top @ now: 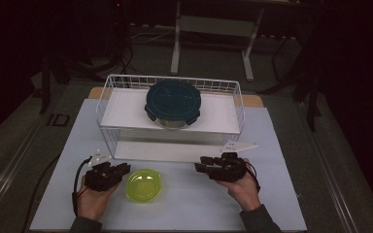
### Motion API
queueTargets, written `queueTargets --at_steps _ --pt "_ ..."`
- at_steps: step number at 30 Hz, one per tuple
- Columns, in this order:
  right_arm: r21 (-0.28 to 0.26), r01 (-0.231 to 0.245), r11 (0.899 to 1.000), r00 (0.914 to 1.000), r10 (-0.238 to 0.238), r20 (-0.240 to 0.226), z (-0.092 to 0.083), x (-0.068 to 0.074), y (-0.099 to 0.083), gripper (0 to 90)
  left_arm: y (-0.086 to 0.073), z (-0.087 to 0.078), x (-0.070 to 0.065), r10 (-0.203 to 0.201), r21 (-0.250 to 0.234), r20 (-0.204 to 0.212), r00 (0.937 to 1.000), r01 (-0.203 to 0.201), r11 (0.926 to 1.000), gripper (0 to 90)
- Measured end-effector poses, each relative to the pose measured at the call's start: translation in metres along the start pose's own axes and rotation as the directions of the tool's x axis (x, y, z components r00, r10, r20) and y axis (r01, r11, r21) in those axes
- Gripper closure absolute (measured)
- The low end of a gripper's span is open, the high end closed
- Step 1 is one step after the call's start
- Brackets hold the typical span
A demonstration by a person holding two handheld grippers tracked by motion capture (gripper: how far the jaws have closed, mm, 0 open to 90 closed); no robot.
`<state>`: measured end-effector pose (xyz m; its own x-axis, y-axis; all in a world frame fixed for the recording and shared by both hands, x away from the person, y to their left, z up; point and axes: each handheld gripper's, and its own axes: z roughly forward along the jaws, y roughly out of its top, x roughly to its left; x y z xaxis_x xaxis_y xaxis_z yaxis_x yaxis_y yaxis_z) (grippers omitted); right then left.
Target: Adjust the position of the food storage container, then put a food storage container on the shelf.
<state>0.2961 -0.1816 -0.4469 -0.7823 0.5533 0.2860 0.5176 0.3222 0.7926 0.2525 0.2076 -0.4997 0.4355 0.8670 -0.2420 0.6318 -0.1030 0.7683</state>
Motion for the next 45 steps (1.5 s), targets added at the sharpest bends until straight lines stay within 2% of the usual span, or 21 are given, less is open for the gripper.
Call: queueTargets --at_steps 3,12,17,21,29,35,45 --pt "0.000 -0.004 1.000 1.0000 0.004 0.002 0.000 0.000 -0.001 58.8 0.001 -0.003 0.002 -0.002 -0.006 -0.002 1.0000 0.002 1.0000 74.0" --pt "0.011 -0.007 1.000 0.9999 0.008 -0.010 0.006 0.003 -0.001 56.5 0.003 -0.018 0.010 -0.034 -0.038 0.030 0.9990 0.036 0.9986 63.8" --pt "0.013 -0.010 1.000 0.9998 0.010 -0.018 0.010 0.004 -0.002 56.0 0.002 -0.023 0.009 -0.036 -0.043 0.043 0.9984 0.038 0.9983 62.1" --pt "0.028 -0.007 1.000 0.9995 0.008 -0.029 0.015 0.007 -0.004 56.1 -0.001 -0.028 0.008 -0.019 -0.051 0.054 0.9984 0.021 0.9985 59.6" --pt "0.044 -0.007 0.999 0.9988 0.009 -0.048 0.026 0.012 -0.008 55.7 -0.009 -0.035 0.010 -0.030 -0.060 0.071 0.9970 0.034 0.9976 57.9" --pt "0.053 -0.014 0.998 0.9976 0.017 -0.067 0.035 0.016 -0.009 55.3 -0.015 -0.039 0.014 -0.051 -0.052 0.097 0.9939 0.057 0.9970 57.1" --pt "0.075 -0.028 0.997 0.9951 0.035 -0.093 0.051 0.021 -0.010 54.7 -0.021 -0.038 0.012 -0.046 -0.033 0.139 0.9892 0.051 0.9981 52.6"
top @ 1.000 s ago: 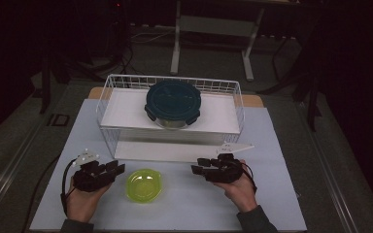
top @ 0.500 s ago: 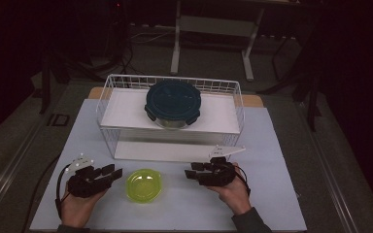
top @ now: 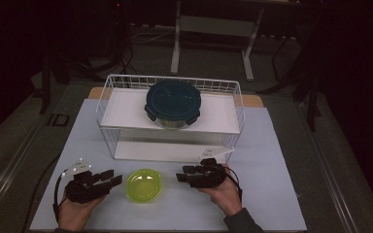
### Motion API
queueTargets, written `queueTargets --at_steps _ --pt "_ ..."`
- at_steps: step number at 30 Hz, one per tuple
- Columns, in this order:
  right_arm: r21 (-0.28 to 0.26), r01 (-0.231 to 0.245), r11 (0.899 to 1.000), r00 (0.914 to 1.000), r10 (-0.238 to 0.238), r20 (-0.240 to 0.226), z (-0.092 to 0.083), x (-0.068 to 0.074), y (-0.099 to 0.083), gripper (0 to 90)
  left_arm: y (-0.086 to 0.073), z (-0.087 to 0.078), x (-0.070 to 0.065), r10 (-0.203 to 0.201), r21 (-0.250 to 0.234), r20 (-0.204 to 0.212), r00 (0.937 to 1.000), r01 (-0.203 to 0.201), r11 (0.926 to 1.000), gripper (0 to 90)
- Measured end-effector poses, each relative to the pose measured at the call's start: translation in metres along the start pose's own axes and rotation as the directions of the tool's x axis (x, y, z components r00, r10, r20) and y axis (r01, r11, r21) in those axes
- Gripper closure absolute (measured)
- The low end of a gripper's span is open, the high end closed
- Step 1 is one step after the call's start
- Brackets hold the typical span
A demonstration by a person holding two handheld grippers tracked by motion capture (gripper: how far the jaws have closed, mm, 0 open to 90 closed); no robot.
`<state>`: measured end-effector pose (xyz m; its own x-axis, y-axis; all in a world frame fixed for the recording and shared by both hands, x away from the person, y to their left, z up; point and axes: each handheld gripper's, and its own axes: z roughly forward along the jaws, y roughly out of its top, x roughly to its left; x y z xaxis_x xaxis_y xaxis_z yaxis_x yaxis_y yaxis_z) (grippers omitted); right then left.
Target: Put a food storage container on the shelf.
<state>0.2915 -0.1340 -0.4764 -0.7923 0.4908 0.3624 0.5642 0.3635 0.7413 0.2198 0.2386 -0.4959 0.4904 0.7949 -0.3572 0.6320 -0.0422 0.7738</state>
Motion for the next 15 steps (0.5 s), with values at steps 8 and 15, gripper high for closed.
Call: queueTargets --at_steps 8,15 --pt "0.005 -0.032 0.999 0.9993 0.032 -0.017 0.010 0.000 0.000 53.4 -0.004 -0.001 0.001 -0.029 -0.009 0.027 0.9992 0.029 0.9995 46.7" --pt "0.025 -0.050 0.998 0.9969 0.051 -0.060 0.031 0.008 0.000 52.4 -0.011 0.000 0.001 -0.051 0.010 0.054 0.9972 0.051 0.9987 45.4"
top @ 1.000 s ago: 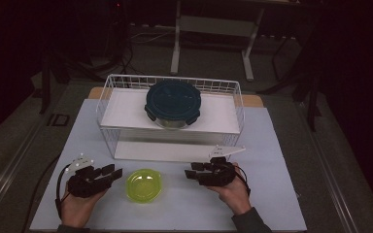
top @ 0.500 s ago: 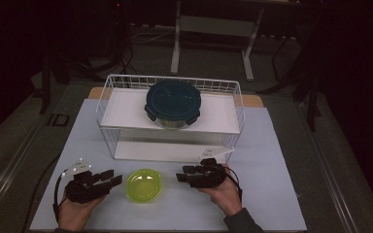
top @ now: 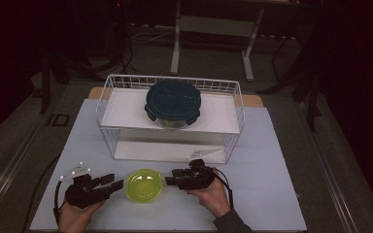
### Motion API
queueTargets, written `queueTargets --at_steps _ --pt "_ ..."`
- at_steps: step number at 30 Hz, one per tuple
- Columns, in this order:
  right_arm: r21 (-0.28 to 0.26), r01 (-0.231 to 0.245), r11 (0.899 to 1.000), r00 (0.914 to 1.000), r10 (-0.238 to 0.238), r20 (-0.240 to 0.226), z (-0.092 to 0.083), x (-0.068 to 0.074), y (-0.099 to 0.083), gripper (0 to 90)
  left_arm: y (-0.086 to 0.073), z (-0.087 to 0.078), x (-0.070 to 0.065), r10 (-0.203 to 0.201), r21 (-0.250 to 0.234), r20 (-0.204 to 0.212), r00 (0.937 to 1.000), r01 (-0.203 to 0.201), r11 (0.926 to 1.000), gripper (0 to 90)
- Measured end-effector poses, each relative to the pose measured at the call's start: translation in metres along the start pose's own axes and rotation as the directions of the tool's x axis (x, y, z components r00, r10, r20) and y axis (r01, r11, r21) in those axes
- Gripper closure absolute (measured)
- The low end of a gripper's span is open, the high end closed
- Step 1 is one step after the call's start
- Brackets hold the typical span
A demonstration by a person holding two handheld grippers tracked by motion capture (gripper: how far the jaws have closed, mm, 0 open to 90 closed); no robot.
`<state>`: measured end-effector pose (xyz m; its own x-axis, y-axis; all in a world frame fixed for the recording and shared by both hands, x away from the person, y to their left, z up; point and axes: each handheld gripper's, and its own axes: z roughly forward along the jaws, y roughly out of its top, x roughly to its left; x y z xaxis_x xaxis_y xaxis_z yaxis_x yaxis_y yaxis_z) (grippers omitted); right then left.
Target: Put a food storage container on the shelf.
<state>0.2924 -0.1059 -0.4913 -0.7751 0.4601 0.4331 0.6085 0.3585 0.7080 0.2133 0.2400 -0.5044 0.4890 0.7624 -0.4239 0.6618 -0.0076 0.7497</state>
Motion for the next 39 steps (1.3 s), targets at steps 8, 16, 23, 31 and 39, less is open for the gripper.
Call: queueTargets --at_steps 8,16,23,31,39 --pt "0.020 -0.017 1.000 0.9994 0.018 -0.030 0.015 0.001 0.000 53.0 -0.004 0.008 -0.003 -0.012 0.041 0.036 0.9993 0.010 0.9991 45.6" --pt "0.046 -0.023 0.999 0.9978 0.026 -0.061 0.024 0.002 -0.002 54.8 -0.007 0.012 -0.007 -0.033 0.080 0.076 0.9966 0.027 0.9964 49.7" --pt "0.069 -0.043 0.997 0.9917 0.051 -0.118 0.027 0.003 -0.005 61.9 -0.010 0.012 -0.013 -0.037 0.106 0.107 0.9935 0.026 0.9941 59.1" --pt "0.084 -0.033 0.996 0.9815 0.048 -0.185 0.025 0.010 -0.006 72.2 -0.011 0.012 -0.018 -0.016 0.145 0.112 0.9936 0.000 0.9894 68.3" --pt "0.072 -0.024 0.997 0.9877 0.035 -0.153 0.020 0.010 -0.008 81.4 -0.009 0.011 -0.023 0.003 0.138 0.088 0.9961 -0.015 0.9904 80.0"
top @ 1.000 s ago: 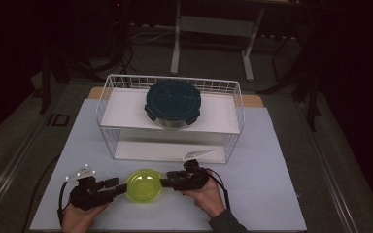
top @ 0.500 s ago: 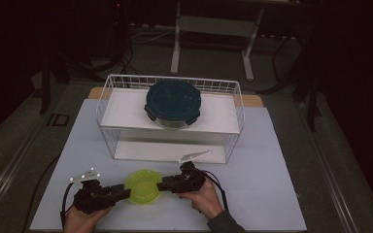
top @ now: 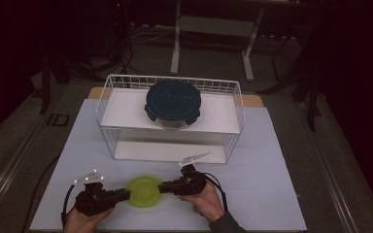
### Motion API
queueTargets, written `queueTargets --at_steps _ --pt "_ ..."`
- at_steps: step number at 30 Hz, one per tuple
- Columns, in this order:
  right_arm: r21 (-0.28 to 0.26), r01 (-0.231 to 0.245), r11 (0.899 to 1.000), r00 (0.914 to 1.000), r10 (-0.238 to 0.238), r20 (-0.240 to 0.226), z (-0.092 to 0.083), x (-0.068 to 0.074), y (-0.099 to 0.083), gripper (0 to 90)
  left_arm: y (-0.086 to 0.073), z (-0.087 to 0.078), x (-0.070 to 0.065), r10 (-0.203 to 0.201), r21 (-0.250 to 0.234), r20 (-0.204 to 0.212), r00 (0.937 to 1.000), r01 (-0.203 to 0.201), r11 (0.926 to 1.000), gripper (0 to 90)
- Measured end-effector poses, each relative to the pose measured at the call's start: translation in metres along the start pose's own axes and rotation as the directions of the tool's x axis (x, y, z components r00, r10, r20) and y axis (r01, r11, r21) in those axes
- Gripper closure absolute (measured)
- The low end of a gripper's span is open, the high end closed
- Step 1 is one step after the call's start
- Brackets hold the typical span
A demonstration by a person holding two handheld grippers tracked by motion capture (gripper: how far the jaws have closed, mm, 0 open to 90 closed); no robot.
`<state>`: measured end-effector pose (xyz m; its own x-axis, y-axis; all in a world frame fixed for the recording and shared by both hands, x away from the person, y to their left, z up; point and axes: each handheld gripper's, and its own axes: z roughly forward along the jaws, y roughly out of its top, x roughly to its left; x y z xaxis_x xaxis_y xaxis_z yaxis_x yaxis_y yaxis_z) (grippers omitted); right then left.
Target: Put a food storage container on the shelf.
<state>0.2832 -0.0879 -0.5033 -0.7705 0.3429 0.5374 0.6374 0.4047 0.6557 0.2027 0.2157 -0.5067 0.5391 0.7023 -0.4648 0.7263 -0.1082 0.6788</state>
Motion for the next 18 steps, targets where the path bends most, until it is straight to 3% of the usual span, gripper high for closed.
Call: queueTargets --at_steps 4,8,18 --pt "-0.007 0.006 1.000 0.9999 -0.006 0.012 -0.001 -0.001 -0.001 81.6 0.001 0.000 -0.001 0.000 -0.014 -0.005 1.0000 0.000 0.9999 80.7" --pt "-0.026 0.011 1.000 0.9999 -0.011 0.011 -0.004 -0.001 -0.001 81.6 0.006 -0.004 -0.006 0.024 -0.049 0.004 0.9997 -0.024 0.9985 81.5" --pt "-0.055 0.035 0.998 0.9989 -0.033 0.034 -0.016 0.001 0.002 81.6 0.015 0.000 -0.011 0.047 -0.066 0.005 0.9989 -0.047 0.9967 81.6"
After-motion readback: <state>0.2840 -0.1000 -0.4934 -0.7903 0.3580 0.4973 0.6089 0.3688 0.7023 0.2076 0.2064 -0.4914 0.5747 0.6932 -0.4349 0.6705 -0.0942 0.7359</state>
